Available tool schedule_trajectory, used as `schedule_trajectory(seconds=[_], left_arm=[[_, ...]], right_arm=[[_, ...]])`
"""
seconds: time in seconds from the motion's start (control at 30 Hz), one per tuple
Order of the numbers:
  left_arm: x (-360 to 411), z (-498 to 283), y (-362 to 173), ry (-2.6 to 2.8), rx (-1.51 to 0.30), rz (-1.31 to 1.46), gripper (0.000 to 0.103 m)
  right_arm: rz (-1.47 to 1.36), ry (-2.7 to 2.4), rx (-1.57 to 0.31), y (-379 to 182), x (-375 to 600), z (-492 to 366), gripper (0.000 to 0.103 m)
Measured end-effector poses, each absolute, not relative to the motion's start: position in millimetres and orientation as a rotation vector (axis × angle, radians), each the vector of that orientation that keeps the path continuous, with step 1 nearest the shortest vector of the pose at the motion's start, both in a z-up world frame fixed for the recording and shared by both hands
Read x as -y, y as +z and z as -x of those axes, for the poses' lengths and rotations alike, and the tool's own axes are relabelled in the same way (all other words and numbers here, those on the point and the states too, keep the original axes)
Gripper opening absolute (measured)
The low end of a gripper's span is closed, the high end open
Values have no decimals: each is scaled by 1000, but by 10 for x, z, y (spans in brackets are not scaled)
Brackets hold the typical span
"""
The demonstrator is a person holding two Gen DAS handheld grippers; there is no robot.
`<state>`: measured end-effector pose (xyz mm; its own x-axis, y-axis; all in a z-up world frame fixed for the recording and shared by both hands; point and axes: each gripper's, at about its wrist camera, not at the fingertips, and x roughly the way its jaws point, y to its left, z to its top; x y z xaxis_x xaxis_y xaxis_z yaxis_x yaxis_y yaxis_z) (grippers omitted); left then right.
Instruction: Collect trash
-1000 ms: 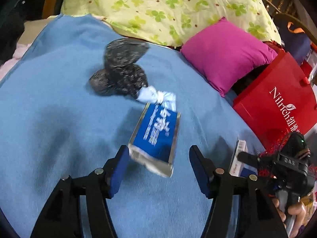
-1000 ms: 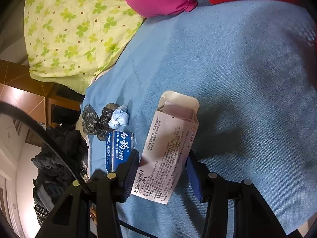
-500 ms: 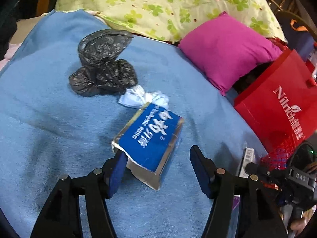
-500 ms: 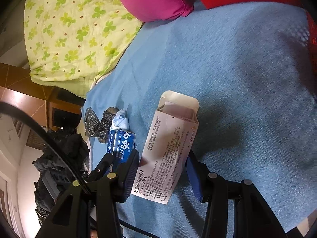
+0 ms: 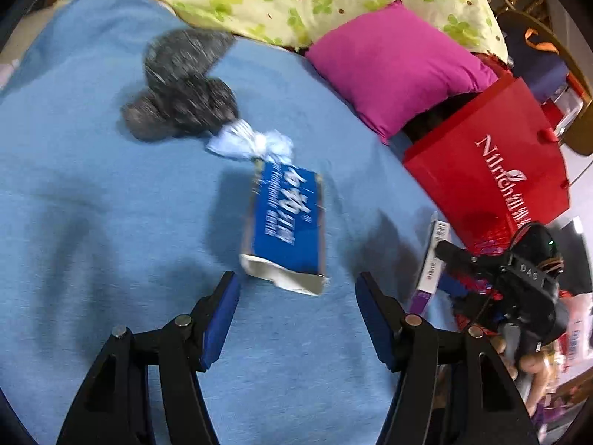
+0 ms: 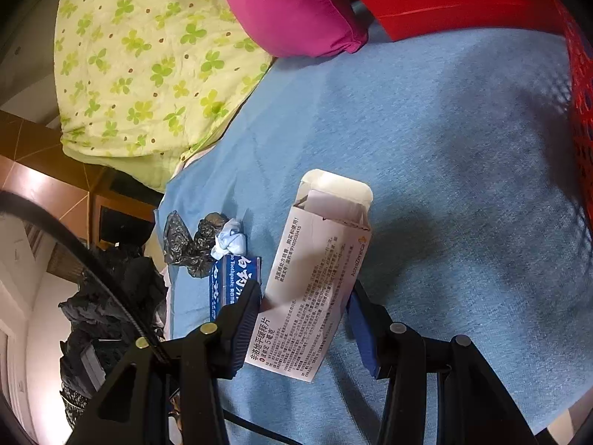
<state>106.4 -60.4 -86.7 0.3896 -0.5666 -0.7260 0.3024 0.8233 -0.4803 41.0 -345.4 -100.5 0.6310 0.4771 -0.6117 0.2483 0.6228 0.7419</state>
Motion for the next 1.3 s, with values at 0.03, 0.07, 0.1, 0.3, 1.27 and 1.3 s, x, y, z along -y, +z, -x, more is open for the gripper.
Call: schedule_trajectory(seconds=[0.03, 0.07, 0.1, 0.3, 1.27, 1.3], left_arm=[[573, -1045, -818, -554, -1013, 274, 66], [566, -1029, -796, -547, -999, 267, 68], [572, -1022, -771, -530, -982, 259, 73], [810, -1202, -791, -434, -934, 195, 74], [940, -1184, -935, -321, -908, 108, 58], [892, -1171, -882, -318, -897, 111, 58]], right_arm=[[-913, 157, -912, -999, 3436, -414, 50], [-906, 159, -913, -999, 3427, -412, 50], [-894, 158, -915, -992, 3406, -413, 50], [-868, 146, -922, -994, 3353, -427, 50], [-788, 153, -898, -882, 3178, -441, 50], [-769, 154, -892, -856, 3139, -442, 50]])
